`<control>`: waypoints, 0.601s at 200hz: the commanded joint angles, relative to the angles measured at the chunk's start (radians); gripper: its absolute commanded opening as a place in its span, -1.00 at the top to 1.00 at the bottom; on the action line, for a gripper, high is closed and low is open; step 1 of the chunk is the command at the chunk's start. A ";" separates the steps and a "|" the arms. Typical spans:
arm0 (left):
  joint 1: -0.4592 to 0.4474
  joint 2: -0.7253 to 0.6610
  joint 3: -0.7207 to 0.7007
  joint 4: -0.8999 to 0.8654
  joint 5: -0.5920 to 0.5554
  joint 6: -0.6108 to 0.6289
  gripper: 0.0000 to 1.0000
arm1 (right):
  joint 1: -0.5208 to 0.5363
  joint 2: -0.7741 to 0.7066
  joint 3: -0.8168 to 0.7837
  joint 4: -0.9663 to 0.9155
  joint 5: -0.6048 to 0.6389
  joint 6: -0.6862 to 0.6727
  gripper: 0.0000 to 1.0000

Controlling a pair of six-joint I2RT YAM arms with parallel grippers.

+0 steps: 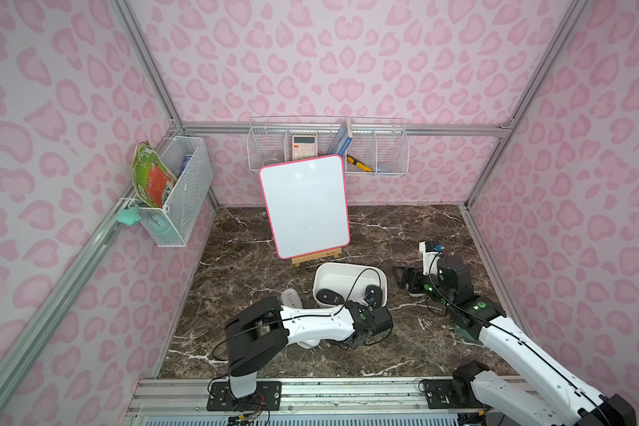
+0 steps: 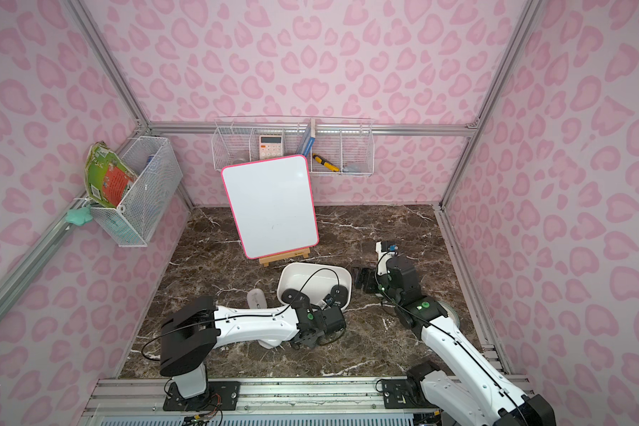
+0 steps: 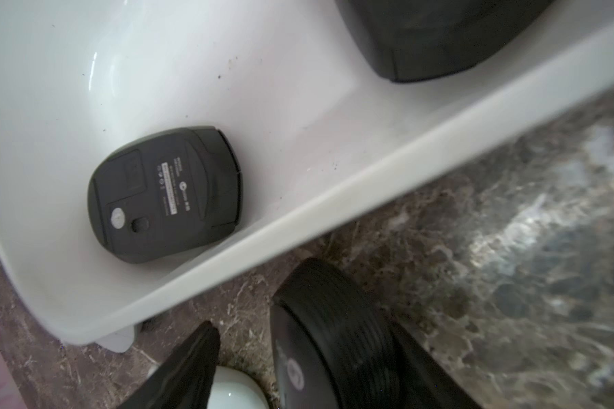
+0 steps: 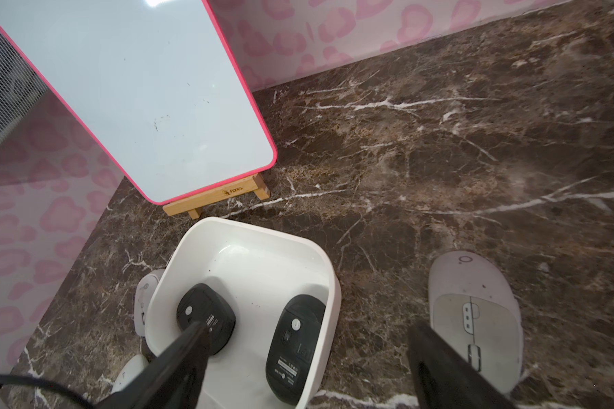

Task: Take out the mouse from the storage box
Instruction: Place the mouse at the center of the board, then pick up the mouse from the storage box.

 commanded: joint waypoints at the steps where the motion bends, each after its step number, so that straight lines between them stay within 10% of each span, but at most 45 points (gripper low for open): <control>1: 0.000 -0.057 -0.005 0.002 -0.016 -0.044 -0.66 | 0.061 0.053 0.013 -0.008 0.085 0.019 -0.79; 120: 0.279 -0.757 -0.391 0.170 0.003 -0.126 -0.93 | 0.396 0.531 0.296 -0.200 0.299 0.195 -0.66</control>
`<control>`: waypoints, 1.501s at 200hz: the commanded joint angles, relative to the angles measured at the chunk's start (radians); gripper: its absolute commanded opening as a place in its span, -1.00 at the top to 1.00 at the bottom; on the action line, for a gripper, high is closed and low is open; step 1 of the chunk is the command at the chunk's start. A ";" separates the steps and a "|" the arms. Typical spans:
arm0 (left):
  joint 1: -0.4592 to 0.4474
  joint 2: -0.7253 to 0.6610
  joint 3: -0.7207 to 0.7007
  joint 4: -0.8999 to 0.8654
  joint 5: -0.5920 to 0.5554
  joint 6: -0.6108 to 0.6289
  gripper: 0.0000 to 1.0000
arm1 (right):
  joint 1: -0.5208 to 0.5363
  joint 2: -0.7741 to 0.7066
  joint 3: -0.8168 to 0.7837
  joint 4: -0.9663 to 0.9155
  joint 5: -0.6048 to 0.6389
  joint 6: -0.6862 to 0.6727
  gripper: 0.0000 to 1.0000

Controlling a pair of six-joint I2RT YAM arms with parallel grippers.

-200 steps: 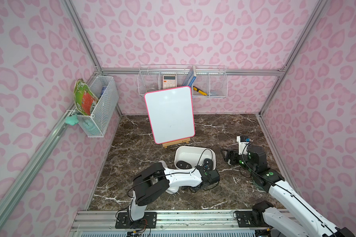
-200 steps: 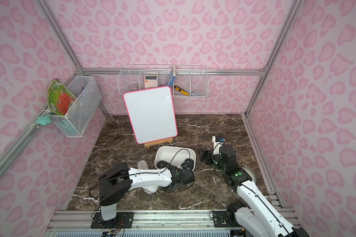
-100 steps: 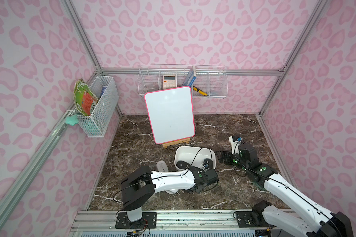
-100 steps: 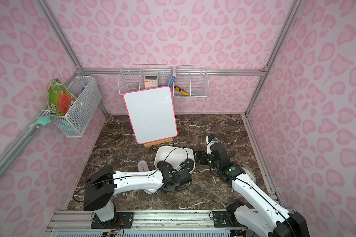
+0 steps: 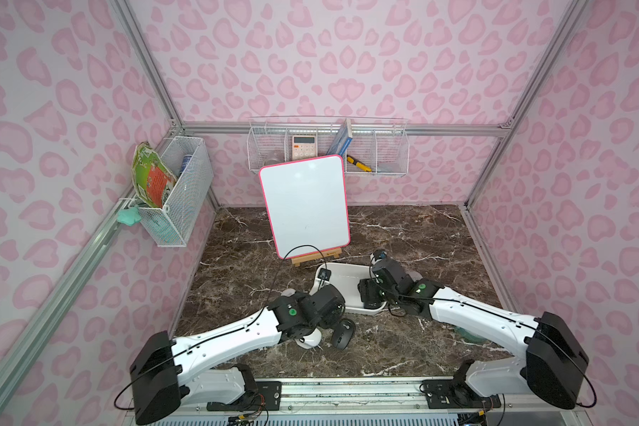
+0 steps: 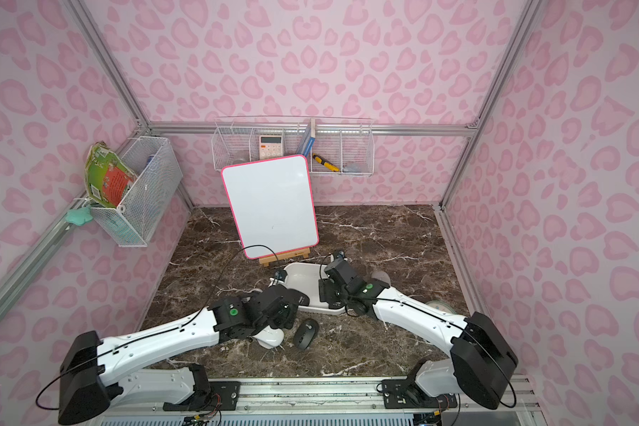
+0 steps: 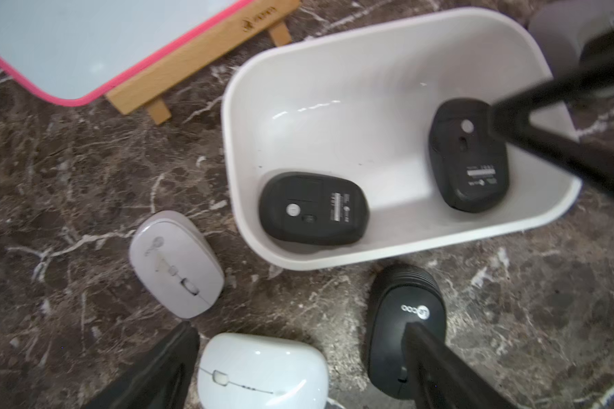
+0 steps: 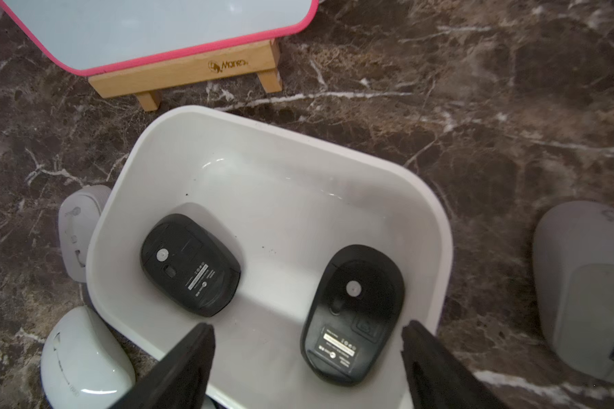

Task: Take out the mouse from the storage box
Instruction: Pick up the mouse from the storage box.

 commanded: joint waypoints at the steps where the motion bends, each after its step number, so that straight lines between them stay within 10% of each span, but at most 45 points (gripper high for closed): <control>1: 0.065 -0.115 -0.056 0.015 -0.020 -0.029 -0.94 | 0.022 0.072 0.041 -0.043 0.034 0.071 -0.65; 203: 0.189 -0.288 -0.222 0.080 -0.071 -0.014 -0.97 | 0.037 0.390 0.237 -0.245 0.188 0.206 -0.54; 300: 0.195 -0.320 -0.241 0.074 -0.093 -0.023 -0.97 | 0.034 0.448 0.271 -0.172 0.114 0.143 -0.18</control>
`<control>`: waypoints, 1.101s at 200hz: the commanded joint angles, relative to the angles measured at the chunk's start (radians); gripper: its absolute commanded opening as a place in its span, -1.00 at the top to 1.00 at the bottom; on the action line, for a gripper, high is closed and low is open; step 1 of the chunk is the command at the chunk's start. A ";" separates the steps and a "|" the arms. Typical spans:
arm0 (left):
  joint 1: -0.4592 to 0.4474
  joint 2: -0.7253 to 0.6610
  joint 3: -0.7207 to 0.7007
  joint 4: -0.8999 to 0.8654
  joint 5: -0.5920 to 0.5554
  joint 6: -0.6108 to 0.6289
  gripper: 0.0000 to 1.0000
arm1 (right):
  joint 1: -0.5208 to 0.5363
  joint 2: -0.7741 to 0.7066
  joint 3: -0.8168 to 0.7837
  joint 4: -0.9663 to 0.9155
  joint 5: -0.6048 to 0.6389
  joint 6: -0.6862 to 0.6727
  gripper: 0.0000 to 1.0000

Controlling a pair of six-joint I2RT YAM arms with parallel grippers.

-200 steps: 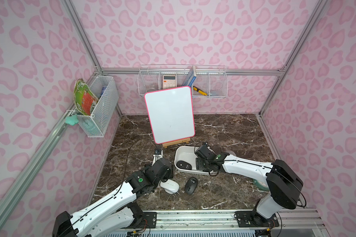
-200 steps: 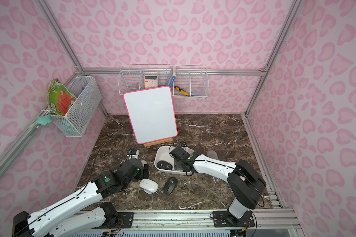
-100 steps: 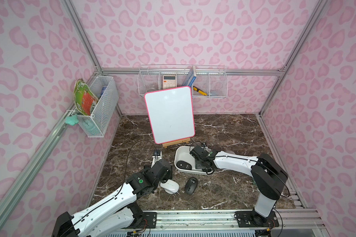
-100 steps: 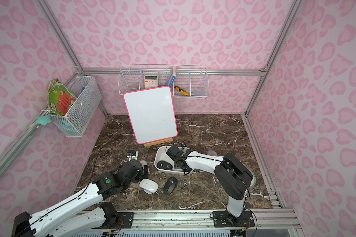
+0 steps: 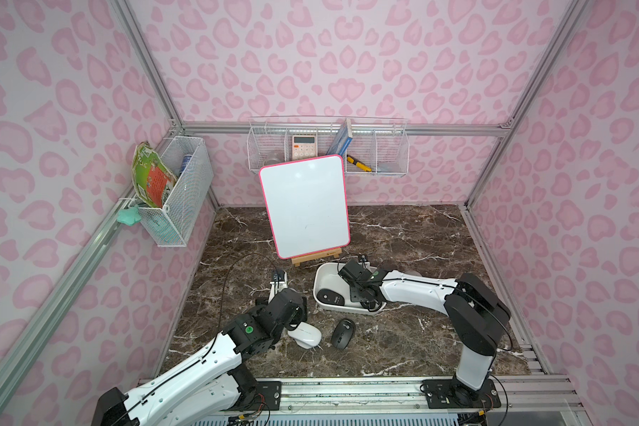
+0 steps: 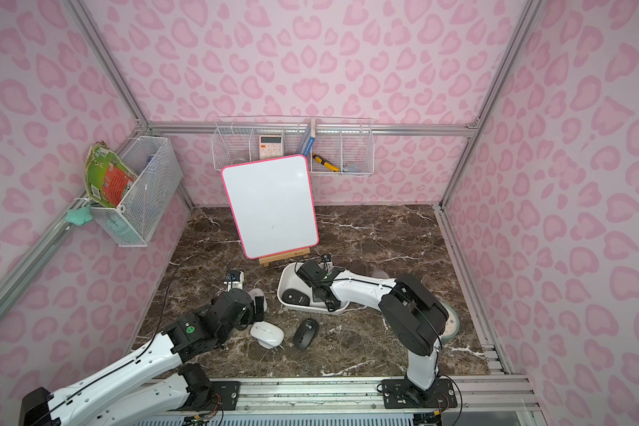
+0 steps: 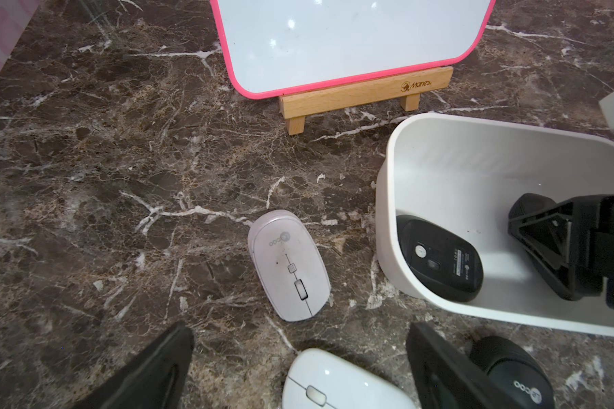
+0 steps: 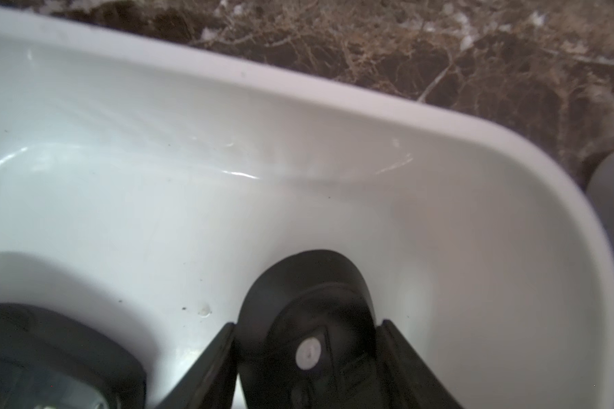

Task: Take out the mouse from the storage box
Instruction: Pick up the mouse from the storage box.

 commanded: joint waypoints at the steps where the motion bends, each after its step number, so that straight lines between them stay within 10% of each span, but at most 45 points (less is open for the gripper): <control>1: 0.001 -0.004 -0.001 0.001 -0.018 0.003 -0.98 | -0.002 0.020 0.012 -0.001 -0.047 -0.015 -0.18; 146: 0.003 -0.165 -0.028 -0.079 -0.107 -0.030 -0.97 | 0.016 0.138 0.116 -0.007 -0.051 -0.035 -0.47; 220: 0.003 -0.180 -0.028 -0.105 -0.134 -0.052 -0.98 | 0.014 0.086 0.086 0.071 -0.103 -0.064 -0.05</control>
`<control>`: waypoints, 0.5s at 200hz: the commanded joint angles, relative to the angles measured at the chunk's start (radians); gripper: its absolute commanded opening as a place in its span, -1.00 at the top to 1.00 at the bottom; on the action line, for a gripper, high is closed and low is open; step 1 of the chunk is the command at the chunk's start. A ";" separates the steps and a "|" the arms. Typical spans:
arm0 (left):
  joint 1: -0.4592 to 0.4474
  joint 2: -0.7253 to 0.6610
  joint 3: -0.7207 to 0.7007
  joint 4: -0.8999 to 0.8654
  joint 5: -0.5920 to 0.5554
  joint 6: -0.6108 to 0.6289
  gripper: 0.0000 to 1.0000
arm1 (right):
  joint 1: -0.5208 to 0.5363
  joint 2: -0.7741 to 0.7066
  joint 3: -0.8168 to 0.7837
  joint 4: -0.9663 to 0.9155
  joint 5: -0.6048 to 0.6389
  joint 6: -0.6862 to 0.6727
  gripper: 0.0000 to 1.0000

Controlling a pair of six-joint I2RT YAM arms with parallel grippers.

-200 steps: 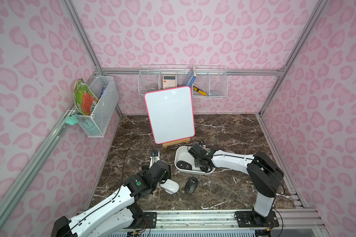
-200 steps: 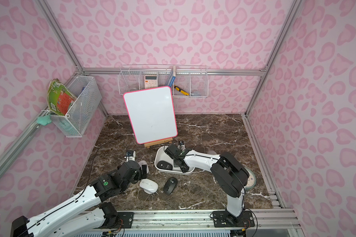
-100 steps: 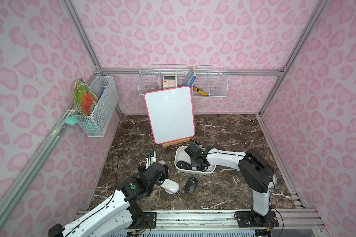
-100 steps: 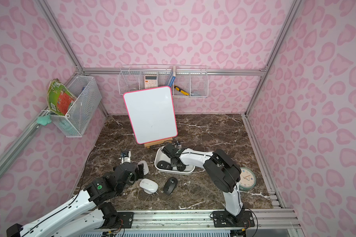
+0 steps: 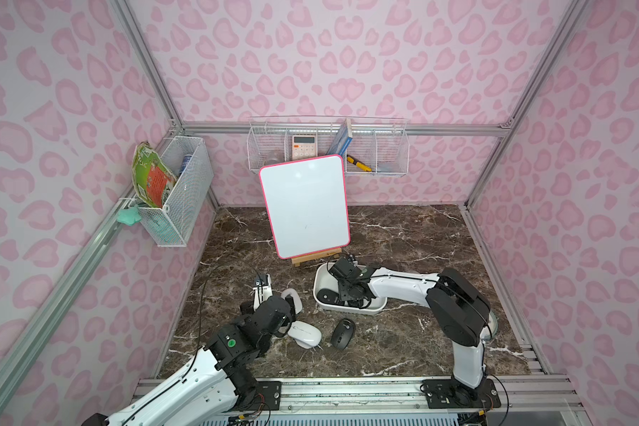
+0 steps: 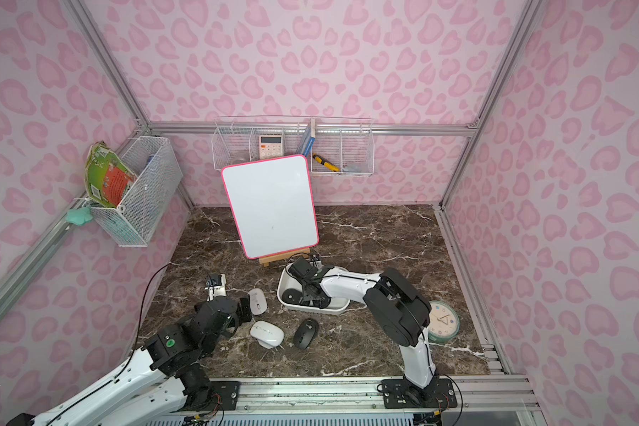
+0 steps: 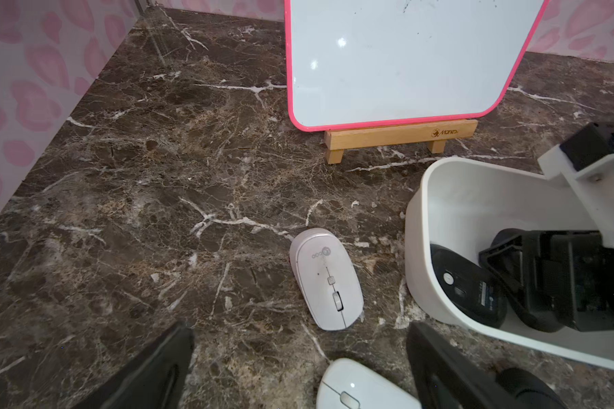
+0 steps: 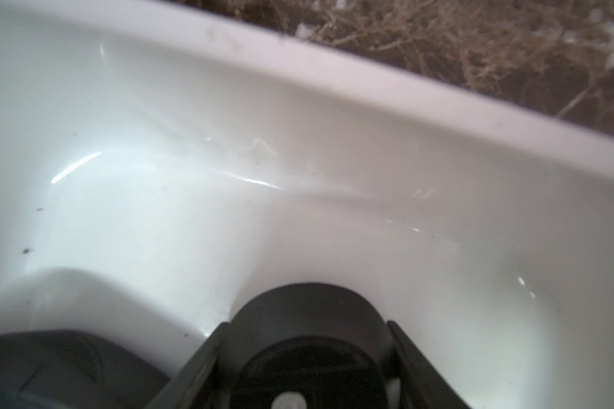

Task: Take out the mouse from the storage box
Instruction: Pick up the mouse from the storage box.

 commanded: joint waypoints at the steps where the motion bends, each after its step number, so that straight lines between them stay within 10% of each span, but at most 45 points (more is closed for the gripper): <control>1: 0.000 -0.006 0.001 -0.015 -0.015 -0.013 -0.97 | -0.002 -0.028 -0.018 0.045 -0.035 -0.016 -0.04; 65: 0.000 -0.007 -0.004 -0.004 -0.016 -0.009 -0.97 | -0.042 -0.033 -0.030 0.122 -0.134 -0.033 0.04; 100: 0.000 0.004 -0.001 -0.001 -0.018 -0.008 -0.97 | -0.077 -0.044 -0.054 0.183 -0.204 -0.045 0.52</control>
